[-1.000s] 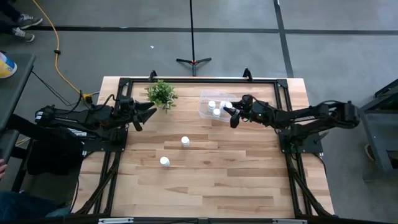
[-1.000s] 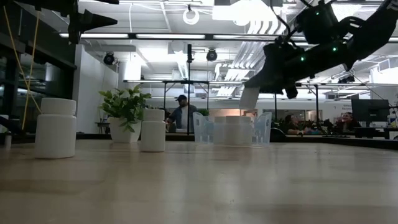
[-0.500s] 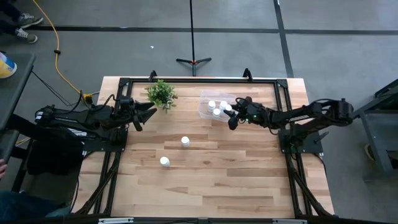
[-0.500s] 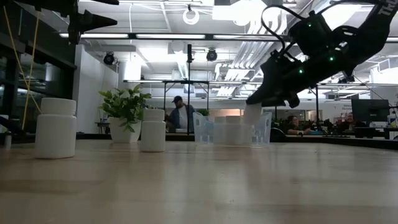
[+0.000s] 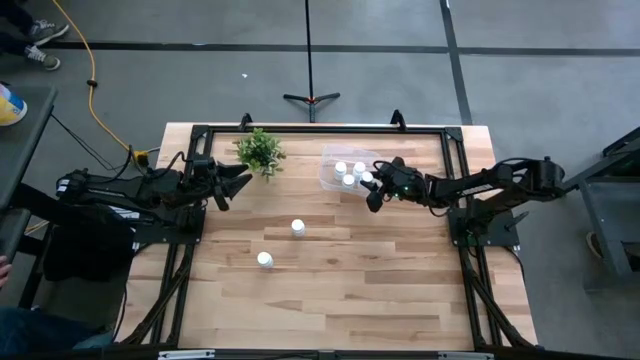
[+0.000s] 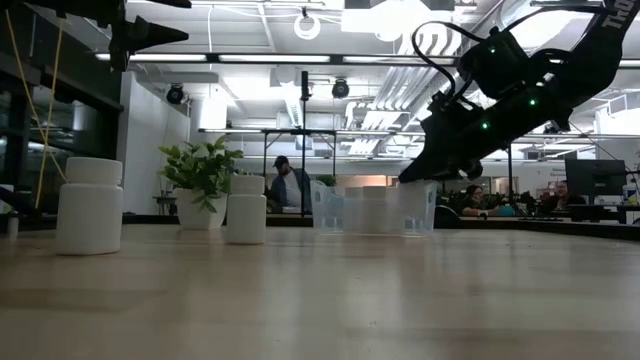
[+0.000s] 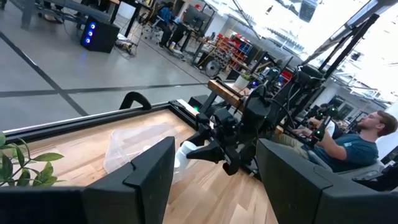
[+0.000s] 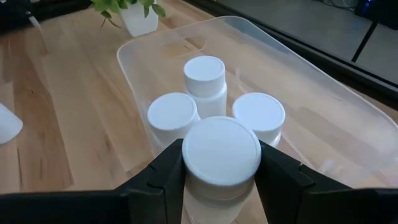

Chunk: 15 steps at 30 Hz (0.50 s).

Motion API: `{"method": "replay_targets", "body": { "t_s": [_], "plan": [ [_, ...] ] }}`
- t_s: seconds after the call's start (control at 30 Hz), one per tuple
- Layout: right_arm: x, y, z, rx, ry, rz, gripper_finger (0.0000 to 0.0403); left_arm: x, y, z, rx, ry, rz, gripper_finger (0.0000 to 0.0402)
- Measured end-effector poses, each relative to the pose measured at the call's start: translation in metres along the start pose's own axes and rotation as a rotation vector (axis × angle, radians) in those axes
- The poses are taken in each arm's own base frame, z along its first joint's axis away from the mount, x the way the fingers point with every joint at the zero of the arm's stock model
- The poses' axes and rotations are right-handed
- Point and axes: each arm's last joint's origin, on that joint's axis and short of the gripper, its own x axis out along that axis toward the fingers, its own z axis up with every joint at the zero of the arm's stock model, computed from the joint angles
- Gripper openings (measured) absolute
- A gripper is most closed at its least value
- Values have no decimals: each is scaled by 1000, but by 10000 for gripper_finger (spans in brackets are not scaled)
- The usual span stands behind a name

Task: Pick and place pill bottles into a basket
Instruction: Put the white pill bottle into the transparent container

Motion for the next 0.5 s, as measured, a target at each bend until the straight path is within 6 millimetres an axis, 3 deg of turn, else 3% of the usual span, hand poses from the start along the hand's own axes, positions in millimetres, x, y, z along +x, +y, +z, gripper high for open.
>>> {"method": "replay_targets", "body": {
  "t_s": [0.5],
  "plan": [
    [0,0,0,-32,-1,0,148,0,0,0,1,0,2,260]
  ]
}}
